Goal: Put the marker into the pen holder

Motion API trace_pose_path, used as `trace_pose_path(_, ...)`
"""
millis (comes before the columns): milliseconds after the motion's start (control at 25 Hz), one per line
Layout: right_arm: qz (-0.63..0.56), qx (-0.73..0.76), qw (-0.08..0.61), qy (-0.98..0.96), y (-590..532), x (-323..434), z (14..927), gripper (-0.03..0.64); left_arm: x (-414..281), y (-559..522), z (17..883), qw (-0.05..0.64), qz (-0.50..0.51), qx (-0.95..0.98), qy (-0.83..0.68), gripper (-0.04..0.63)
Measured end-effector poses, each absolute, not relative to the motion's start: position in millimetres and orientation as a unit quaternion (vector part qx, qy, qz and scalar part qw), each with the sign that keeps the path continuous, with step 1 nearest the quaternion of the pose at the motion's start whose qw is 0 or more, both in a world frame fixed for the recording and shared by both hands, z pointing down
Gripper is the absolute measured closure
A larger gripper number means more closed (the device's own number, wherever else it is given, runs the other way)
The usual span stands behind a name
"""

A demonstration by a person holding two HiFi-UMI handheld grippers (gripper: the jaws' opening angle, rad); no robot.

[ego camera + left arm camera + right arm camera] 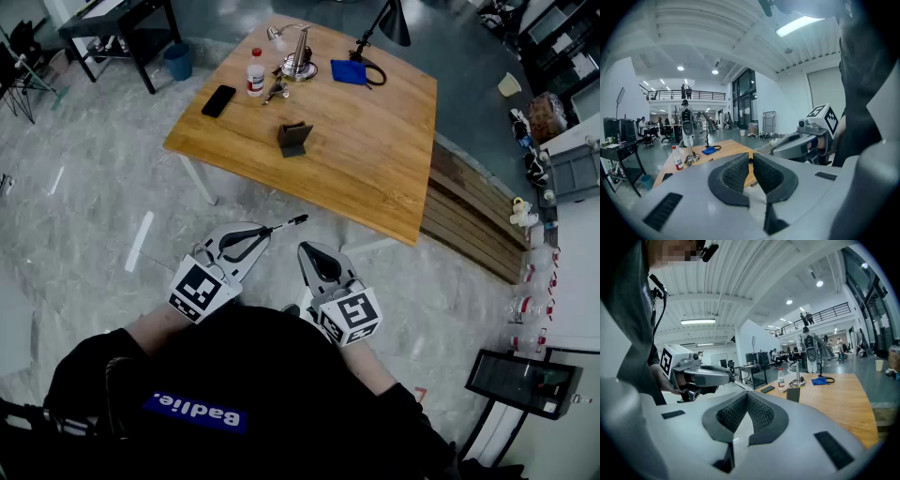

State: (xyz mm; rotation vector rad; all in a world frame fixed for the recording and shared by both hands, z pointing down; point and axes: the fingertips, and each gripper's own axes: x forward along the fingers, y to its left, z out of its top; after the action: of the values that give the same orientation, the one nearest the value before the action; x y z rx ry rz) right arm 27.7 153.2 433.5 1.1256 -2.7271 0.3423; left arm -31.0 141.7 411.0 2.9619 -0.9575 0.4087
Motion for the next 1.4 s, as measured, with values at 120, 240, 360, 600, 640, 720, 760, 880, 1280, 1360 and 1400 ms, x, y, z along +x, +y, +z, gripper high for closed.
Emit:
trace_pose_path(120, 0.115, 0.377, 0.085, -0.915, 152, 31, 433, 0.611, -27, 141, 411, 0.002, 0.132, 0.943, -0.304, 0.557)
trace_pose_path(240, 0.115, 0.377, 0.084, -0.915, 150, 33, 434, 0.611, -23, 140, 412, 0.001, 0.134, 0.943, -0.304, 0.557)
trace_pose_path(360, 0.113, 0.373, 0.075, -0.918, 149, 37, 432, 0.611, -19, 139, 412, 0.001, 0.135, 0.942, -0.307, 0.557)
trace_pose_path(600, 0.115, 0.362, 0.057, -0.923, 148, 51, 430, 0.611, -9, 135, 415, 0.004, 0.145, 0.936, -0.322, 0.557)
trace_pose_path(640, 0.116, 0.359, 0.056, -0.924, 148, 54, 431, 0.611, -7, 134, 416, 0.004, 0.146, 0.934, -0.326, 0.557)
trace_pose_path(720, 0.118, 0.354, 0.055, -0.926, 149, 62, 435, 0.611, -3, 132, 417, 0.003, 0.147, 0.93, -0.338, 0.557)
trace_pose_path(760, 0.12, 0.351, 0.055, -0.927, 150, 66, 438, 0.611, -2, 130, 418, 0.003, 0.148, 0.927, -0.345, 0.557)
trace_pose_path(880, 0.128, 0.34, 0.06, -0.93, 152, 76, 448, 0.611, -3, 124, 418, 0.0, 0.146, 0.917, -0.37, 0.557)
trace_pose_path(1280, 0.132, 0.35, 0.069, -0.925, 108, 77, 451, 0.611, -30, 63, 408, -0.008, 0.136, 0.908, -0.397, 0.557)
trace_pose_path(1360, 0.136, 0.359, 0.073, -0.92, 90, 72, 453, 0.611, -35, 41, 409, -0.009, 0.135, 0.912, -0.388, 0.557)
trace_pose_path(1400, 0.138, 0.364, 0.076, -0.918, 79, 69, 454, 0.611, -38, 28, 410, -0.009, 0.134, 0.914, -0.382, 0.557)
